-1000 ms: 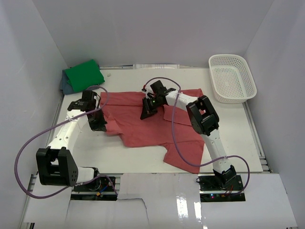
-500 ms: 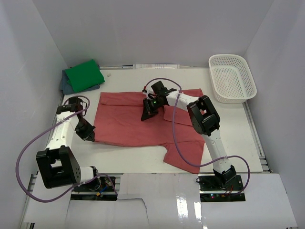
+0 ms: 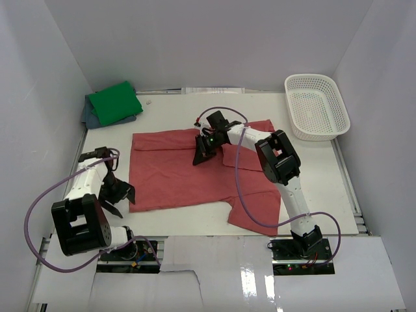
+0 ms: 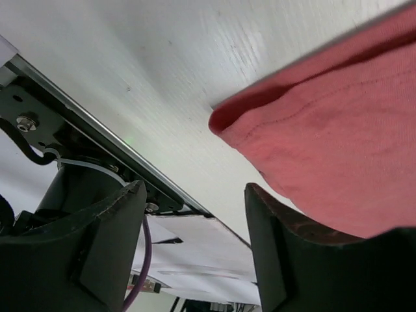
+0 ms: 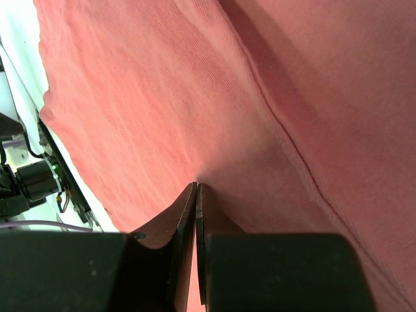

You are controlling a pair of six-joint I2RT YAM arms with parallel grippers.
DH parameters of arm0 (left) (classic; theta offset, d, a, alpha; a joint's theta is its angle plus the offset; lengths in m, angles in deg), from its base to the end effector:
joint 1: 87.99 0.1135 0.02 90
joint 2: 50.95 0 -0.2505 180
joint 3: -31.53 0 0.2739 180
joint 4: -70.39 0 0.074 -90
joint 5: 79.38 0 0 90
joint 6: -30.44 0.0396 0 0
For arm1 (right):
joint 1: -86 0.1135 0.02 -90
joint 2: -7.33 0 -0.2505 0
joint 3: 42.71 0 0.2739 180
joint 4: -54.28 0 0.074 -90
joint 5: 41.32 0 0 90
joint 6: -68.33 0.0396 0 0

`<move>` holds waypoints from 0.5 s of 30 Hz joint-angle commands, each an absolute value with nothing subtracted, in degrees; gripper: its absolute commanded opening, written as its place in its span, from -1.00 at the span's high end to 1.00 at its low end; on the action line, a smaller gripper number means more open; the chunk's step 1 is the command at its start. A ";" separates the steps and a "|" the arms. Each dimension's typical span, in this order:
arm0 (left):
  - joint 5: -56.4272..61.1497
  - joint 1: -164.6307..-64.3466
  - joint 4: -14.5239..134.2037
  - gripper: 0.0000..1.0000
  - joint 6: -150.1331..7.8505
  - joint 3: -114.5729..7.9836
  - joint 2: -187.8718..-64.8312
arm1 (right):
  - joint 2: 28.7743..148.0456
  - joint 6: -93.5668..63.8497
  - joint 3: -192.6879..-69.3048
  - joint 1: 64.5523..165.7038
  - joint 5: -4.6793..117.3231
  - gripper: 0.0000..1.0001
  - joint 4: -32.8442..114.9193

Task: Fold and stack the t-shirts
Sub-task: Fold the flattened tshirt in 1/3 of the way

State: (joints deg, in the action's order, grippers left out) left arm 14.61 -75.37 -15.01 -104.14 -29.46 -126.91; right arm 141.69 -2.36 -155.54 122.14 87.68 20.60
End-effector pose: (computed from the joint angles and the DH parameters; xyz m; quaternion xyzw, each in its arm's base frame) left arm 0.1979 0.0471 0.1741 0.4737 -0.8754 -0.0582 0.0773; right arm 0.3969 0.3207 0.1060 -0.2304 0.8752 0.4131 0.1013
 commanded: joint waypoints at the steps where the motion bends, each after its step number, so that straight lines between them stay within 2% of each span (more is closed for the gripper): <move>1: 18.09 -74.37 -16.17 -0.54 -106.05 -30.34 -125.74 | 137.67 -3.30 -153.98 121.69 88.67 0.85 20.54; 2: 19.83 -74.28 -16.53 -0.76 -106.40 -30.87 -125.31 | 137.58 -3.30 -153.54 121.68 88.50 0.84 20.54; 4: 21.43 -73.93 -17.06 -0.85 -106.23 -32.36 -123.90 | 137.50 -3.39 -153.27 121.60 88.50 0.84 20.54; 7: 19.95 -73.84 -13.91 -0.86 -101.94 -36.40 -123.11 | 137.06 -3.30 -153.62 121.33 89.11 0.84 20.71; 10: 12.84 -73.93 -6.36 -0.82 -94.56 -39.04 -122.06 | 136.09 -2.95 -154.76 121.25 89.28 0.85 20.54; 15: 0.37 -73.93 9.00 -0.52 -89.36 -39.75 -121.25 | 134.77 -1.55 -157.75 121.16 90.25 0.85 20.19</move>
State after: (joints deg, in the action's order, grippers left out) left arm 9.45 -74.16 -3.02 -94.46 -37.94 -122.58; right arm 139.20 -2.32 -154.21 121.57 88.01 20.27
